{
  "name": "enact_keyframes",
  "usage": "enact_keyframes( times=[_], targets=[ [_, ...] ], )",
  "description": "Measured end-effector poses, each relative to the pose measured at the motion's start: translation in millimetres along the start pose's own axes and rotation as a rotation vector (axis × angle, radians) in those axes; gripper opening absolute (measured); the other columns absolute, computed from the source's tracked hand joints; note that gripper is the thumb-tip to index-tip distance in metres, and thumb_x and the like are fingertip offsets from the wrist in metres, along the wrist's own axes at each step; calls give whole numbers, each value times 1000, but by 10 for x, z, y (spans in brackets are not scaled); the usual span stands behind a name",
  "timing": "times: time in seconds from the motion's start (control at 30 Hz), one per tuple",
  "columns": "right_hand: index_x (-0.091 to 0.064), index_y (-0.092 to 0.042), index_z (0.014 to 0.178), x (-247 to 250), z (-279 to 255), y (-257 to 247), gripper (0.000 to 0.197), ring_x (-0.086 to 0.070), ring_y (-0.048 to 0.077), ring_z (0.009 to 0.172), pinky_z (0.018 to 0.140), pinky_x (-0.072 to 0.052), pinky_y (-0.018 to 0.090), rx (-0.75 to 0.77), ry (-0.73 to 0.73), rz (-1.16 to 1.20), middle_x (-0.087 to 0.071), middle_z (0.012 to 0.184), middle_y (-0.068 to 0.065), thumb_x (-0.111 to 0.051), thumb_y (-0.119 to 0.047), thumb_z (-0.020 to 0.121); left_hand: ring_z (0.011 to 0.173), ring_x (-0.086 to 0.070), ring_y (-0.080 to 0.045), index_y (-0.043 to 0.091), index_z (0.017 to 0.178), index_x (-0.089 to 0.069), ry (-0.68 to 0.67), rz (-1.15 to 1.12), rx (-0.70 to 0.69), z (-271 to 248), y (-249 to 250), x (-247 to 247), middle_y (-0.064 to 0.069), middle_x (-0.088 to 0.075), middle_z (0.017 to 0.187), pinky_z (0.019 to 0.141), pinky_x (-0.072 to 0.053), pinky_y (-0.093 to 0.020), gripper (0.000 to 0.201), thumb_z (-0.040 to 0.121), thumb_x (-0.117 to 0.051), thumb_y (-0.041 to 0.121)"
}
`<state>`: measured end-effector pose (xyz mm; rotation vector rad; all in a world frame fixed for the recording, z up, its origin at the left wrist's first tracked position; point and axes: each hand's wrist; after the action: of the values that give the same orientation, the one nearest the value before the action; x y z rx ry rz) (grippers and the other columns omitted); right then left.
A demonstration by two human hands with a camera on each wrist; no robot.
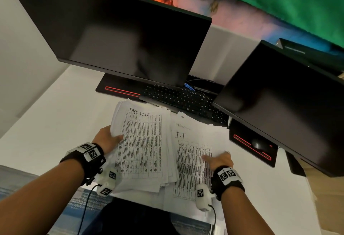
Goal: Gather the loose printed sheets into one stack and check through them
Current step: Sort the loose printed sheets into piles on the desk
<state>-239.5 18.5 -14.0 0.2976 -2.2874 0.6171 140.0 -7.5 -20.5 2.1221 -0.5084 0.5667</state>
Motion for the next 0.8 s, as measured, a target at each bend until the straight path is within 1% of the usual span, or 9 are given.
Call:
enact_keyframes(
  times=[0.07, 0.1, 0.2, 0.23, 0.33, 0.47, 0.63, 0.7, 0.8],
  targets=[
    [-34, 1, 146, 32, 37, 23, 95, -53, 38, 128, 100, -48, 41, -1, -42, 55, -51, 144, 20, -87, -30, 74, 105, -65, -31, 9, 123, -64, 25, 32, -5, -20, 31, -8, -12, -70, 116, 89, -47, -36, 31, 94, -65, 22],
    [-40, 3, 143, 36, 56, 44, 88, -57, 37, 122, 96, -49, 40, 3, -71, 84, -56, 137, 19, -87, -27, 75, 105, -65, -31, 9, 123, -64, 30, 33, -7, -15, 32, -15, -13, -70, 116, 89, -46, -36, 31, 94, -64, 21],
    [-64, 2, 116, 26, 78, 80, 51, -64, 22, 76, 63, -50, 27, 68, -134, 153, -68, 91, 9, -87, -17, 74, 101, -66, -32, 11, 122, -65, 29, 17, -5, -21, 33, -2, -13, -71, 114, 91, -49, -39, 30, 94, -65, 22],
    [-66, 0, 111, 6, 59, 74, 46, -62, 20, 71, 58, -48, 25, 92, -126, 165, -67, 86, 8, -88, -16, 74, 100, -66, -31, 12, 122, -65, 28, 10, -1, -18, 28, 0, -12, -71, 113, 90, -49, -39, 30, 94, -65, 23],
    [-66, -2, 108, -90, 6, 40, 43, -67, 27, 78, 70, -54, 32, 136, -60, 136, -70, 92, 13, -87, -17, 73, 98, -67, -30, 14, 122, -65, 24, -15, 9, -18, 12, -2, -11, -72, 111, 90, -50, -40, 30, 94, -65, 24],
    [-67, -4, 109, 16, -195, -79, 33, -70, 29, 81, 76, -59, 33, 256, 73, 63, -72, 95, 13, -79, -17, 81, 99, -66, -29, 12, 123, -65, 22, -45, 6, 7, -8, 18, -10, -72, 114, 89, -49, -38, 32, 93, -66, 23],
    [-68, -10, 91, 759, -708, -562, 17, -67, 31, 79, 70, -55, 33, 632, 339, 58, -67, 80, 6, -79, -18, 81, 110, -64, -32, 10, 127, -63, 22, -51, 14, 26, -31, 52, -12, -70, 120, 100, -47, -44, 36, 93, -67, 20],
    [-66, -11, 85, 1068, -947, -769, 19, -64, 27, 71, 63, -50, 29, 749, 348, 127, -66, 76, 7, -82, -18, 78, 112, -63, -34, 9, 128, -62, 29, -40, 5, 10, -14, 37, -13, -69, 122, 101, -47, -46, 36, 94, -66, 20],
    [-63, 0, 86, 1289, -1159, -1006, 27, -58, 21, 62, 53, -47, 24, 836, 249, 269, -66, 78, 13, -84, -14, 77, 115, -62, -35, 9, 131, -60, 29, -14, -8, -43, 35, 24, -14, -68, 124, 100, -47, -46, 38, 95, -64, 20]
  ],
)
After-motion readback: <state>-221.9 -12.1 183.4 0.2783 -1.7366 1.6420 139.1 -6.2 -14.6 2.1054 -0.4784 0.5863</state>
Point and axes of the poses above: each hand's wrist, its own z-axis towards the middle knuckle, its own x-axis out of the back of the hand, y = z × x
